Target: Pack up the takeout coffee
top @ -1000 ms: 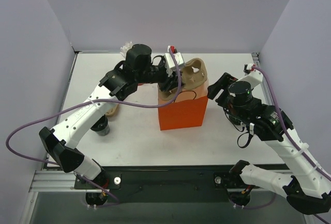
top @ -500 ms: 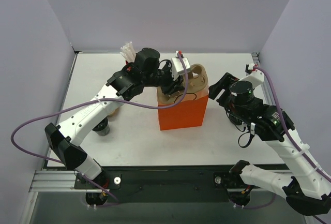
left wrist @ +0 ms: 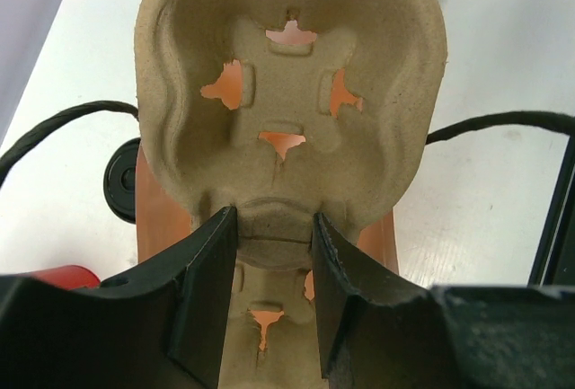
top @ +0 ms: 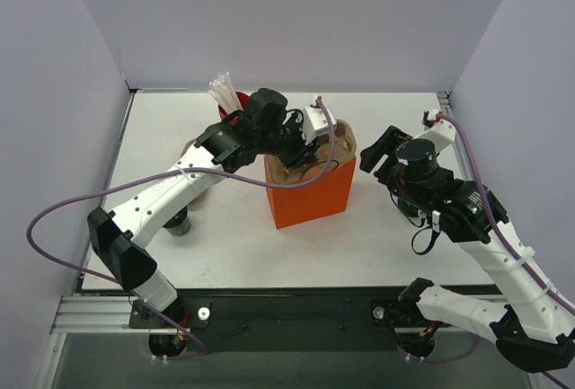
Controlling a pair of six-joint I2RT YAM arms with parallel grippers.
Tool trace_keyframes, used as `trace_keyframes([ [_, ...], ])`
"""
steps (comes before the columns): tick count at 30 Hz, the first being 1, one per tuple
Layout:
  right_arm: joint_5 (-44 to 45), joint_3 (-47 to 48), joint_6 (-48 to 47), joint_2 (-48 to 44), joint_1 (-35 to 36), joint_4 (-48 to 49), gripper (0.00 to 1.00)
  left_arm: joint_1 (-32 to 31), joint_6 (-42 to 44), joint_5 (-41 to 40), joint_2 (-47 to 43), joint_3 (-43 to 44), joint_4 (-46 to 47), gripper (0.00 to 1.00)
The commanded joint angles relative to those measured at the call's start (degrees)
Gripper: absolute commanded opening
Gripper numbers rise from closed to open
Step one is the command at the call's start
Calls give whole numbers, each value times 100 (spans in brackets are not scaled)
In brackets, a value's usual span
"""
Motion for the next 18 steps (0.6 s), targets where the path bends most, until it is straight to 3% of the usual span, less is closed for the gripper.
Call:
trace_keyframes([
  [1, 205, 70, -26, 83, -92, -45, 63, -17, 114, -251, 78, 255, -58, 34],
  [11, 127, 746, -888, 839, -487, -10, 62, -69, -35, -646, 149, 281, -5, 33],
  [18, -602, 1011, -1073, 1243, -1093, 95, 56, -166, -246, -910, 210, 570, -338, 33],
])
